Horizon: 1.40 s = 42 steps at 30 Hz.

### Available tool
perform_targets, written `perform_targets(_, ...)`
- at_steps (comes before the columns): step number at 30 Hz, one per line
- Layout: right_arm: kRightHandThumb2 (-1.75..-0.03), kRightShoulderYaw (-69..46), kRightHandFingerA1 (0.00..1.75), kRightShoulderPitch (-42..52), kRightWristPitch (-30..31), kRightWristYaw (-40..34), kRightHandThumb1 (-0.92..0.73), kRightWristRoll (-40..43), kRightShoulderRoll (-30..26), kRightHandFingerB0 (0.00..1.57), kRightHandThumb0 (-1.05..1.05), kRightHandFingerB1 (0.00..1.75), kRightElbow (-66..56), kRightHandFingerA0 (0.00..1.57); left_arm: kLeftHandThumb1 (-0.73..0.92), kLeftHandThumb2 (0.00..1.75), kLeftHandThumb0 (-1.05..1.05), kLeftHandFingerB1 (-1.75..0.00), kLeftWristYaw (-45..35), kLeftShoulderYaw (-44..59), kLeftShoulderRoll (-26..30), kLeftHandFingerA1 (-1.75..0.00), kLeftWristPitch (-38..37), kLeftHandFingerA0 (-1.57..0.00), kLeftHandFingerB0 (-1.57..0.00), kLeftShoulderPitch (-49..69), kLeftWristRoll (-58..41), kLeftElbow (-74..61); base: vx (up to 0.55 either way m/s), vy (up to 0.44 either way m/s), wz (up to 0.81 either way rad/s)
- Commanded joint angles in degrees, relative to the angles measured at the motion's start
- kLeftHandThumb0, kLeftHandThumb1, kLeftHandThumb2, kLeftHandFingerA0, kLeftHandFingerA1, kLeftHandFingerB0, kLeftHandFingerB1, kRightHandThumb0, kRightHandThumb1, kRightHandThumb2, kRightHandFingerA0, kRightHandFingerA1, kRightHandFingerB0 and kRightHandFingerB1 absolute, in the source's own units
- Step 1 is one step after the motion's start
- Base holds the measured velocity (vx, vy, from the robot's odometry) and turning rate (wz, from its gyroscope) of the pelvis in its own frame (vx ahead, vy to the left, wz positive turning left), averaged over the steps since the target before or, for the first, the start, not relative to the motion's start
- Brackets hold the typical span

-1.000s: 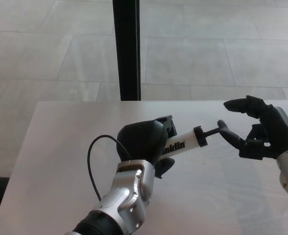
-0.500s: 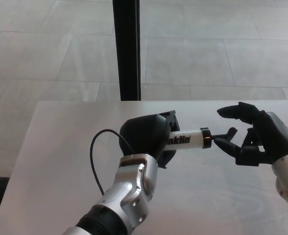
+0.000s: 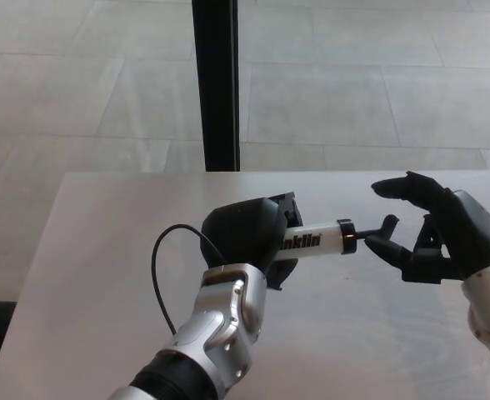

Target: The robot uses its left hand to lift the air pump kept on the middle of the desk and use the right hand to pull out the handle

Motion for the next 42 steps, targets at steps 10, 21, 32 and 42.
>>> perform_targets(10,-0.71,-1.2,1.45,-1.2,-1.0,0.4,-0.68,-0.3,-1.3,0.96,-0.24,0.84,2.0,0.96,0.67,0.85,-0.25,-1.19,-0.3,0.6,0.6,-1.68,0.1,-0.90,-0.79,0.4,-0.8,-3.4,0.00,0.000,0.00)
perform_targets(21,-0.82,-1.7,1.60,-1.5,-1.5,-0.4,-0.67,0.2,-0.5,0.83,-0.22,1.36,2.9,0.93,0.63,0.92,-0.23,-1.31,-0.7,0.1,-0.3,-1.71,1.1,-0.92,-0.77,1.5,-0.6,-4.0,0.00,0.000,0.00)
perform_targets(32,-0.77,-1.7,1.75,-1.7,-0.1,-3.8,-0.58,-1.6,0.2,0.68,-0.26,1.75,3.1,0.88,0.65,0.95,-0.25,-1.46,-0.6,0.8,-0.4,-1.75,1.2,-0.89,-0.75,2.6,-1.3,-4.9,0.00,0.000,0.00)
perform_targets(42,-1.02,-3.6,1.75,-1.0,-0.7,-1.8,-0.51,0.1,-1.8,0.73,-0.24,1.70,2.9,0.89,0.59,1.07,-0.21,-1.58,-0.6,1.9,2.6,-1.75,-1.3,-0.92,-0.75,3.5,-2.0,-5.4,0.00,0.000,0.00)
